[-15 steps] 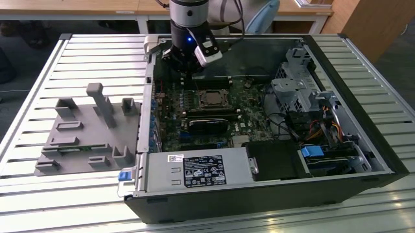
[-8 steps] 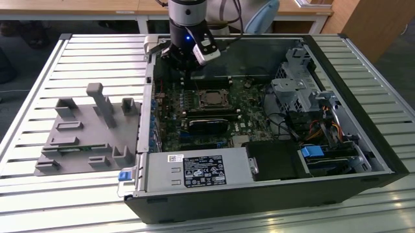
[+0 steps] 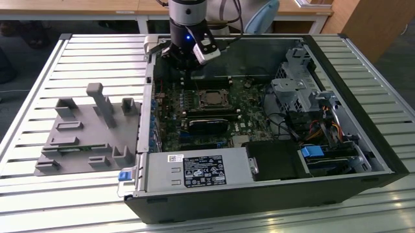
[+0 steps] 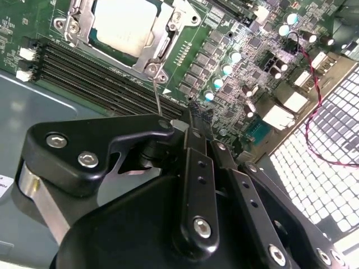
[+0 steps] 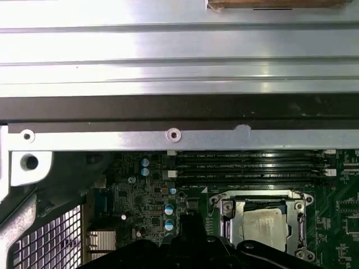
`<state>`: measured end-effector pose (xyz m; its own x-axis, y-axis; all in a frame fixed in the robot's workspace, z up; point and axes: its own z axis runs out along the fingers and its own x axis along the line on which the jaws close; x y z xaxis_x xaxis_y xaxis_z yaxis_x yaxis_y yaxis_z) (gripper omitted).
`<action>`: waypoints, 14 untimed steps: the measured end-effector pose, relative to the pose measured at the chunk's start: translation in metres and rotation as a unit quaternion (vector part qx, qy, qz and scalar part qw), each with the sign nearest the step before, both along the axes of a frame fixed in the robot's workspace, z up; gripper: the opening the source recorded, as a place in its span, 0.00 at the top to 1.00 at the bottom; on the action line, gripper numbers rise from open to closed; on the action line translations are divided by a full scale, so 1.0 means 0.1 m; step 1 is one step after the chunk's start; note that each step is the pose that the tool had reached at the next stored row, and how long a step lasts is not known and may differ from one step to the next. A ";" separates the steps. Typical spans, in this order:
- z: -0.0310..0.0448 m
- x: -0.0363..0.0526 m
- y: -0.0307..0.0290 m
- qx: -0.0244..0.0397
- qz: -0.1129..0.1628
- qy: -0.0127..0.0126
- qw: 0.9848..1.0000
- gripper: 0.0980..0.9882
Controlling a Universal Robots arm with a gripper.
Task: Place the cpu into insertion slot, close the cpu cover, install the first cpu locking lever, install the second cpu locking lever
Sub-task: 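Install the first cpu locking lever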
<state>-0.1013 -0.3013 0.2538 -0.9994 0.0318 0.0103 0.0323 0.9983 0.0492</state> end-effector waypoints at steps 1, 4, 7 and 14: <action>-0.001 0.005 0.002 0.000 0.000 0.000 1.000 0.99; -0.003 0.024 0.011 0.000 0.000 0.000 1.000 0.99; -0.004 0.048 0.021 0.000 0.000 0.000 1.000 0.99; -0.010 0.147 0.035 0.000 0.000 0.000 1.000 0.99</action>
<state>-0.0866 -0.2978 0.2528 -0.9994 0.0318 0.0102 0.0323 0.9983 0.0494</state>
